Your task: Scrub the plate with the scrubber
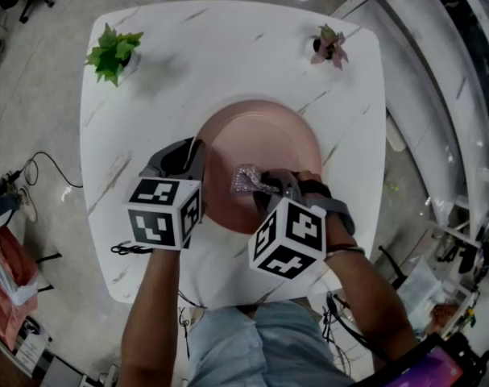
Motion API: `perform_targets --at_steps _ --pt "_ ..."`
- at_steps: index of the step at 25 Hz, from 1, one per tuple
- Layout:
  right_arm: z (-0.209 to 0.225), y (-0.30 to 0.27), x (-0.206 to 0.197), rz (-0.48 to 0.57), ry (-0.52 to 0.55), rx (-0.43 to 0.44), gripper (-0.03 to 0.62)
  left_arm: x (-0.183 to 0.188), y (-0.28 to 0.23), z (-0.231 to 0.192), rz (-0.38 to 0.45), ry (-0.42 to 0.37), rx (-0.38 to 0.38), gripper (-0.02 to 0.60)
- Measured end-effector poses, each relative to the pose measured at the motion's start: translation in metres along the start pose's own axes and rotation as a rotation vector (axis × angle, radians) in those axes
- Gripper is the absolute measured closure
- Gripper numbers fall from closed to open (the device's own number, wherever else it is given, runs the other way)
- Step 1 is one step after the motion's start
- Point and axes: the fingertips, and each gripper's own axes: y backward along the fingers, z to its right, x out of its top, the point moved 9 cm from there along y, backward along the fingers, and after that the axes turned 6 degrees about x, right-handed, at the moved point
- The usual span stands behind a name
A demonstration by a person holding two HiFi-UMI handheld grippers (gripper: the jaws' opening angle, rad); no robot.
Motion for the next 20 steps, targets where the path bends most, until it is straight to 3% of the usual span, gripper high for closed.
perform_targets --at_steps 6,10,20 --pt "0.030 0.006 -0.020 -0.024 -0.109 -0.060 0.505 0.000 0.000 0.000 0.002 -0.002 0.001 0.552" --pt "0.045 0.005 -0.014 -0.008 -0.125 -0.097 0.505 0.000 0.000 0.001 0.001 -0.004 0.001 0.552" --pt "0.031 -0.005 0.021 0.032 0.014 -0.065 0.505 0.000 -0.001 0.000 0.003 -0.007 0.001 0.552"
